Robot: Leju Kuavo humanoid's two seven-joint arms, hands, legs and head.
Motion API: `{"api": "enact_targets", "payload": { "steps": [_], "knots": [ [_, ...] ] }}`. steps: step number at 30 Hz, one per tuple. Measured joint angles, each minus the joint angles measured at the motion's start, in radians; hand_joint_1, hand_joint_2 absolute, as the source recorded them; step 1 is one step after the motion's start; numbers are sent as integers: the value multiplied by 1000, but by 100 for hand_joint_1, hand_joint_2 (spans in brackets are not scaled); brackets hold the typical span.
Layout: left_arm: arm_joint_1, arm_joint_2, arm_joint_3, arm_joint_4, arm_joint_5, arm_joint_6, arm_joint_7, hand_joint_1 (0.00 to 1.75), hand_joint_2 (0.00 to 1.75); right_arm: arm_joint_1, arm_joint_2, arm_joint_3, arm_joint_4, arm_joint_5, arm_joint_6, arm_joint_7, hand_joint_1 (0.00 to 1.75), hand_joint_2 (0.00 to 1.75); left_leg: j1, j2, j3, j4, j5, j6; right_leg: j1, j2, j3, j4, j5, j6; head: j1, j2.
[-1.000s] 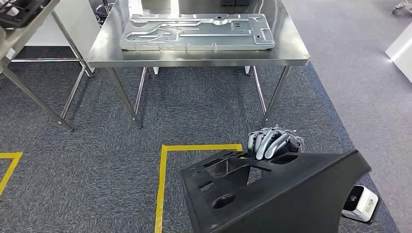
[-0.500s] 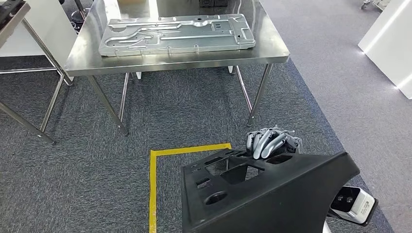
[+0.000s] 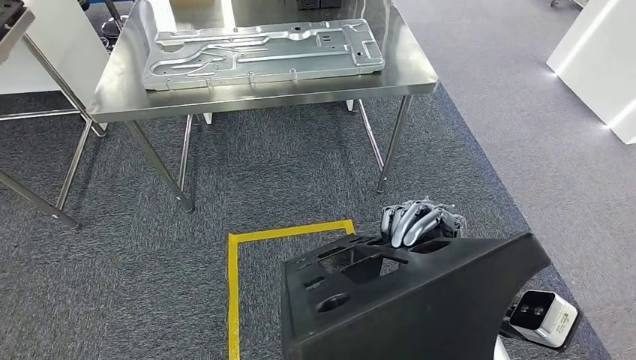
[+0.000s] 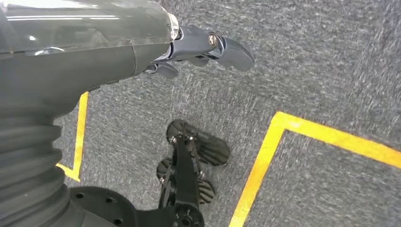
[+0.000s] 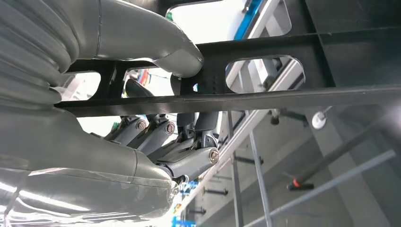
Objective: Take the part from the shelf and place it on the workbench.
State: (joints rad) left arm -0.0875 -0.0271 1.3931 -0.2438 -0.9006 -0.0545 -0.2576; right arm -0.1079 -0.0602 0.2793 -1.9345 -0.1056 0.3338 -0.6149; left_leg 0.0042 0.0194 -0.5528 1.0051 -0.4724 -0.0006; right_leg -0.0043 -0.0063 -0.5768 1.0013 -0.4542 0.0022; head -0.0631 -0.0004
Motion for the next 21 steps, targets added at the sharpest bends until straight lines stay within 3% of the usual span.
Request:
{"api": "enact_targets", "payload": {
  "steps": [2,5,6,7,8,10,12,15,17,20,21],
  "knots": [
    [0,0,0,0,0,-1,-1,0,175,-1,0,0,0,0,0,0,168,175,1,-4,-20,49,-34,-8,-4,3,5,-9,4,-13,0,0],
    [2,1,0,0,0,-3,-2,0,175,2,0,0,0,0,0,0,168,175,4,-11,-113,247,-126,-13,-1,6,7,-10,3,-22,0,0],
    [3,1,0,0,0,-3,-2,0,175,3,0,0,1,1,0,0,168,175,4,-11,-135,289,-135,-14,0,8,8,-9,2,-23,0,0],
    [4,1,0,0,-1,-3,-2,0,175,4,0,0,2,2,0,-1,168,175,5,-11,-141,295,-123,-15,1,11,9,-7,1,-23,0,0],
    [5,1,0,0,-1,-3,-2,0,175,4,0,0,2,3,0,-1,168,175,6,-11,-124,256,-93,-14,1,14,10,-6,-1,-22,0,0],
    [4,2,0,0,-2,-4,-3,0,175,4,0,0,2,6,0,-1,168,175,7,-12,-59,114,-23,-11,2,19,14,-2,-6,-17,0,0],
    [3,2,0,0,-2,-4,-4,0,175,4,0,0,2,8,0,-2,168,175,4,-14,-17,22,6,-3,5,22,13,3,-10,-9,0,0],
    [3,2,0,0,-2,-5,-4,0,175,5,0,0,2,12,0,-2,168,175,2,-14,-12,6,7,13,3,23,11,6,-13,7,0,0],
    [2,2,0,0,-2,-6,-4,0,175,5,0,0,2,12,0,-2,168,175,4,-13,-7,-1,10,26,1,20,-5,45,-39,18,0,0],
    [1,2,0,0,-2,-6,-5,0,175,8,0,0,2,12,-1,-2,168,175,3,-11,-6,-3,10,36,-3,16,-99,231,-126,26,0,0],
    [1,2,0,0,-2,-6,-5,0,175,11,0,0,2,12,-1,-2,168,175,3,-11,-6,-2,9,36,-4,16,-128,283,-139,28,0,0]
  ]
}}
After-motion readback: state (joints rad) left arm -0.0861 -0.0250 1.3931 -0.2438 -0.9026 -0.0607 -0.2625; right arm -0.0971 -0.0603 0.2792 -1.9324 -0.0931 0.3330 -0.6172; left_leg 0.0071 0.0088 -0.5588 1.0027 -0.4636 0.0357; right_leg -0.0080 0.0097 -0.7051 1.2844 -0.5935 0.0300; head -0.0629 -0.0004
